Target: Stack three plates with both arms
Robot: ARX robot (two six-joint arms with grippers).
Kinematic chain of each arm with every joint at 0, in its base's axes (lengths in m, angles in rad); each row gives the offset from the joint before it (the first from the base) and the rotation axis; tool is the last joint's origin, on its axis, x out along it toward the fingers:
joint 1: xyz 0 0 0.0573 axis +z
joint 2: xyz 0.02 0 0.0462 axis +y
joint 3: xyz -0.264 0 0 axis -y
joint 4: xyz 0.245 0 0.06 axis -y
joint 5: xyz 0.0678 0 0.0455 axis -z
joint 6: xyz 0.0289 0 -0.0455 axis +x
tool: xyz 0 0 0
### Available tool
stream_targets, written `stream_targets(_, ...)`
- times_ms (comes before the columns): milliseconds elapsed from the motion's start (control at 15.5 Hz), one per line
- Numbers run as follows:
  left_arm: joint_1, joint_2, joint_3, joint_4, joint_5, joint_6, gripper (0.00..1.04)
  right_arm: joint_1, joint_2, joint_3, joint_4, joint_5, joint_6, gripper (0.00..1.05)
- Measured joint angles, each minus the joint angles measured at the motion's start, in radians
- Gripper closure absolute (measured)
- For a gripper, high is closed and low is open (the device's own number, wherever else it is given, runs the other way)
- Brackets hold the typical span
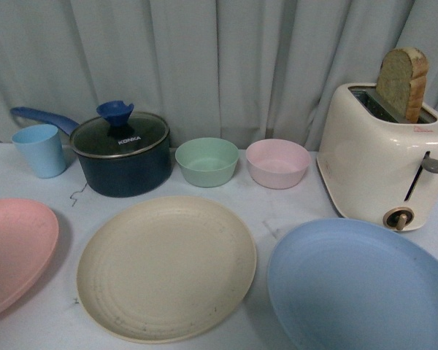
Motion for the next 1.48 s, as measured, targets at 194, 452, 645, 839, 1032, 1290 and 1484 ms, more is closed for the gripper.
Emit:
stream_targets(194, -0.022, 0.055, -0.014, 0.061, 0.031, 0.011, 0.07, 0.0, 0.0, 0.0, 0.0, 0.0, 0.0, 0.07)
stream_targets(452, 0.028, 0.092, -0.014, 0.16, 0.029, -0.035, 0.07, 0.0, 0.0, 0.0, 0.0, 0.0, 0.0, 0.07)
stream_targets(645, 0.052, 0.097, -0.011, 0.163, 0.043, -0.048, 0.07, 0.0, 0.0, 0.0, 0.0, 0.0, 0.0, 0.07)
stream_targets(839, 0.071, 0.151, -0.01, 0.201, 0.048, -0.06, 0.07, 0.0, 0.0, 0.0, 0.0, 0.0, 0.0, 0.07)
stream_targets(1032, 0.086, 0.199, -0.006, 0.224, 0.052, -0.061, 0.07, 0.0, 0.0, 0.0, 0.0, 0.0, 0.0, 0.07)
stream_targets(1290, 0.089, 0.249, -0.005, 0.272, 0.064, -0.063, 0.07, 0.0, 0.0, 0.0, 0.0, 0.0, 0.0, 0.07)
stream_targets(1484, 0.078, 0.301, -0.005, 0.335, 0.063, -0.088, 0.07, 0.0, 0.0, 0.0, 0.0, 0.0, 0.0, 0.07)
